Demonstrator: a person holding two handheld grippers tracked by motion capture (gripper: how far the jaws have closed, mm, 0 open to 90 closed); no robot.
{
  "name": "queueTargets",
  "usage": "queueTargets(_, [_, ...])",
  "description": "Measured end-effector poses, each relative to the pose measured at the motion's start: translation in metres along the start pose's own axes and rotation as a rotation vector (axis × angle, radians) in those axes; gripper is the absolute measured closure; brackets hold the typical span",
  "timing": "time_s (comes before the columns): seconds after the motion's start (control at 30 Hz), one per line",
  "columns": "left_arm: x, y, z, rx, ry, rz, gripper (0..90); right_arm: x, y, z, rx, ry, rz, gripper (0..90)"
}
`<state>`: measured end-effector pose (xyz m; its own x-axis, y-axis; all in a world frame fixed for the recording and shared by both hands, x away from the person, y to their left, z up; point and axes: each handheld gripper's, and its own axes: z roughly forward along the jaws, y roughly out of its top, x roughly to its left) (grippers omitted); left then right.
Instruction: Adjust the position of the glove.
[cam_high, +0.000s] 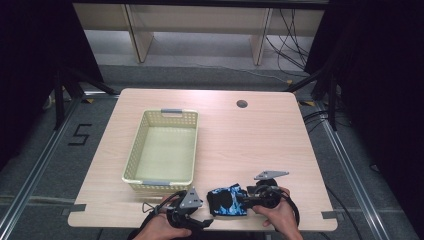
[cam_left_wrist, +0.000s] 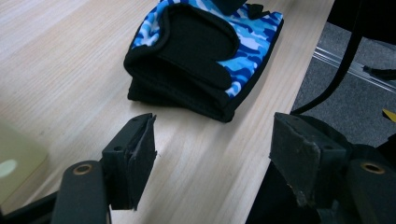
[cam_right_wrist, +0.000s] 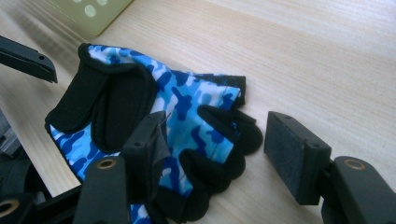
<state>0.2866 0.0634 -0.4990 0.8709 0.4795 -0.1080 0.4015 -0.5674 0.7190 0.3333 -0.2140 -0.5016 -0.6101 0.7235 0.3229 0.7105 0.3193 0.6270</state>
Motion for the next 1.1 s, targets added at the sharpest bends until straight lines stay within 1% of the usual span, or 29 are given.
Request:
queueTargets(0.03, [-0.002, 0.0, 0.002, -0.007, 0.003, -0.026, 30.5, 0.001, 0.0, 0.001, -0.012, -0.013, 0.006, 40.6])
queueTargets(0.07, [-0.002, 0.001, 0.003, 0.004, 0.005, -0.01, 30.5, 0.003, 0.0, 0.001, -0.007, -0.055, 0.007, 40.8])
queueTargets(0.13, [-0.004, 0.002, 0.007, 0.011, 0.002, -0.008, 30.5, 0.003, 0.0, 0.001, 0.01, -0.058, 0.007, 40.9])
queueTargets(0.17, [-0.005, 0.002, 0.008, 0.014, 0.006, 0.004, 30.7, 0.002, 0.0, 0.001, 0.01, -0.037, 0.0, 41.0])
queueTargets(0.2, [-0.005, 0.003, 0.01, 0.02, 0.009, 0.007, 30.7, 0.002, 0.0, 0.0, 0.022, -0.057, -0.006, 41.0])
queueTargets(0.27, [-0.007, 0.005, 0.013, 0.023, 0.007, 0.017, 30.7, 0.002, -0.001, 0.001, 0.01, -0.055, -0.001, 41.0])
queueTargets(0.3, [-0.008, 0.006, 0.015, 0.036, 0.012, 0.023, 30.8, 0.003, -0.001, 0.002, 0.015, -0.06, 0.009, 41.1])
queueTargets(0.33, [-0.009, 0.006, 0.017, 0.03, 0.008, 0.013, 30.5, 0.003, -0.001, 0.002, 0.015, -0.059, 0.009, 41.2])
queueTargets(0.37, [-0.009, 0.006, 0.018, 0.036, 0.009, 0.026, 30.3, 0.003, -0.001, 0.002, 0.014, -0.058, 0.004, 41.2])
queueTargets(0.4, [-0.008, 0.007, 0.019, 0.037, 0.016, 0.039, 30.4, 0.003, -0.002, 0.003, -0.005, -0.056, 0.011, 41.2])
queueTargets(0.43, [-0.007, 0.007, 0.019, 0.048, 0.013, 0.04, 30.5, 0.003, -0.002, 0.003, 0.001, -0.061, 0.008, 41.3])
queueTargets(0.47, [-0.008, 0.006, 0.02, 0.044, 0.012, 0.008, 30.9, 0.003, -0.002, 0.003, 0.0, -0.058, 0.007, 41.4])
queueTargets(0.5, [-0.006, 0.007, 0.02, 0.05, 0.033, 0.029, 30.9, 0.003, -0.002, 0.003, 0.0, -0.058, 0.007, 41.4])
queueTargets(0.53, [-0.007, 0.006, 0.02, 0.048, 0.033, 0.011, 31.0, 0.004, -0.002, 0.003, 0.002, -0.058, 0.011, 41.5])
queueTargets(0.57, [-0.006, 0.006, 0.02, 0.061, 0.034, 0.013, 31.0, 0.004, -0.002, 0.002, 0.011, -0.064, 0.005, 41.7])
queueTargets(0.6, [-0.005, 0.005, 0.021, 0.06, 0.04, -0.004, 30.2, 0.004, -0.002, 0.002, 0.01, -0.065, 0.003, 41.7])
queueTargets(0.63, [-0.003, 0.006, 0.021, 0.076, 0.057, 0.01, 30.2, 0.004, -0.002, 0.002, 0.01, -0.065, 0.003, 41.7])
queueTargets(0.7, [-0.001, 0.006, 0.022, 0.071, 0.058, 0.006, 29.4, 0.004, -0.002, 0.002, 0.01, -0.066, 0.004, 41.7])
queueTargets(0.73, [-0.001, 0.007, 0.023, 0.074, 0.048, 0.006, 29.4, 0.003, -0.002, 0.003, 0.005, -0.066, -0.006, 41.7])
queueTargets(0.77, [-0.002, 0.008, 0.024, 0.073, 0.044, -0.009, 29.9, 0.002, -0.001, 0.002, 0.017, -0.05, -0.012, 41.7])
queueTargets(0.83, [-0.005, 0.01, 0.028, 0.071, 0.049, 0.005, 29.5, 0.004, -0.001, 0.002, 0.029, -0.072, -0.014, 41.8])
queueTargets(0.87, [-0.009, 0.012, 0.03, 0.072, 0.054, 0.016, 28.7, 0.005, -0.001, 0.003, 0.014, -0.074, -0.006, 41.9])
queueTargets(0.9, [-0.011, 0.013, 0.032, 0.073, 0.06, 0.023, 28.2, 0.005, -0.001, 0.003, 0.012, -0.073, -0.014, 42.5])
queueTargets(0.93, [-0.012, 0.014, 0.034, 0.071, 0.079, 0.049, 28.4, 0.006, -0.001, 0.003, 0.017, -0.07, -0.015, 43.0])
queueTargets(0.97, [-0.013, 0.014, 0.035, 0.058, 0.076, 0.042, 30.4, 0.007, -0.003, 0.005, -0.005, -0.071, 0.003, 43.5])
queueTargets(1.0, [-0.012, 0.015, 0.036, 0.054, 0.084, 0.039, 36.5, 0.006, -0.003, 0.004, 0.002, -0.065, -0.005, 45.5])
queueTargets(1.03, [-0.01, 0.016, 0.037, 0.039, 0.086, 0.046, 38.6, 0.006, -0.003, 0.004, 0.003, -0.058, -0.001, 46.3])
queueTargets(1.07, [-0.01, 0.016, 0.037, 0.039, 0.086, 0.046, 40.9, 0.006, -0.003, 0.004, 0.003, -0.058, -0.001, 46.3])
queueTargets(1.1, [-0.009, 0.016, 0.037, 0.03, 0.08, 0.065, 40.9, 0.006, -0.003, 0.004, -0.003, -0.061, -0.004, 46.7])
